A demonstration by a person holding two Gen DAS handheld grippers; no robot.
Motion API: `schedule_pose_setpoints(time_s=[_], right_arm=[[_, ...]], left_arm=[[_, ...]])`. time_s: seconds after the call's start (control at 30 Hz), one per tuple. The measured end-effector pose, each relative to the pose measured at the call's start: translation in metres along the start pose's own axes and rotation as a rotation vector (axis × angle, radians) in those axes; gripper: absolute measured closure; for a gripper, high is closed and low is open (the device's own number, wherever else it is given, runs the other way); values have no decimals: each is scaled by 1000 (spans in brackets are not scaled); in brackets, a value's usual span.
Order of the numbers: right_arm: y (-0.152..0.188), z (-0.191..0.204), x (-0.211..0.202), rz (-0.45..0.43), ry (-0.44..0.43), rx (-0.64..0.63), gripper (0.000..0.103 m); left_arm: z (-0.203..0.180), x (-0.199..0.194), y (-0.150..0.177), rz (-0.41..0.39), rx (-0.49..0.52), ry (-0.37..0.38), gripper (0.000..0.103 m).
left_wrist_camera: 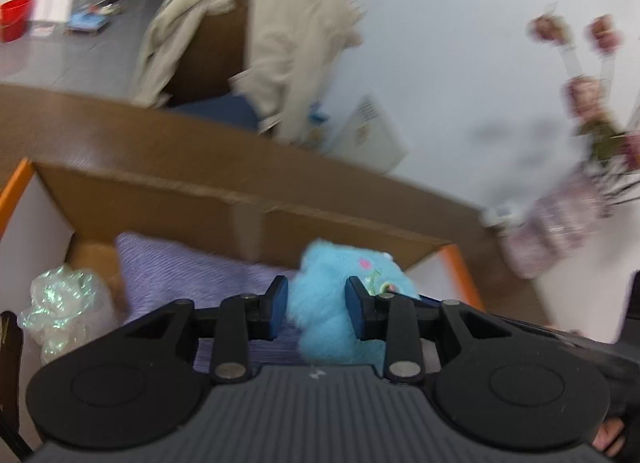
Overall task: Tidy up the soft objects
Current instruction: 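Carry the light-blue plush into the box and open the tools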
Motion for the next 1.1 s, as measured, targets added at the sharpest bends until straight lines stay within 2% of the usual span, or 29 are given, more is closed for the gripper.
schedule_pose_setpoints(time_s=[0.13, 0.2, 0.43, 0.63, 0.77, 0.87, 1.1], right_arm=[[13, -3, 39, 79, 88, -29, 72], [20, 1, 44, 96, 90, -53, 72], [11, 14, 19, 29, 122, -116, 69], [-2, 25, -49, -62, 127, -176, 62], [3, 35, -103, -100, 159, -245, 58], [14, 43, -148, -134, 167, -284, 49], [66, 60, -243, -209, 160, -363, 39]], left_arm=[[10, 7, 2, 7, -16, -28, 71], [10, 0, 1, -7, -8, -27, 71], [-18, -63, -7, -125, 112, 0, 65], [-38, -130, 7, -199, 229, -55, 52], [-42, -185, 31, -242, 249, -94, 43], [-45, -229, 58, -288, 282, -140, 40], [-59, -323, 140, -409, 361, -187, 26]])
Point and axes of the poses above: each gripper's, at about its wrist camera, not at the fingertips, and x roughly the way its jaws point, z to its left, y to its underside, the point moved 3 cm from there along x, roughly the way its jaws point
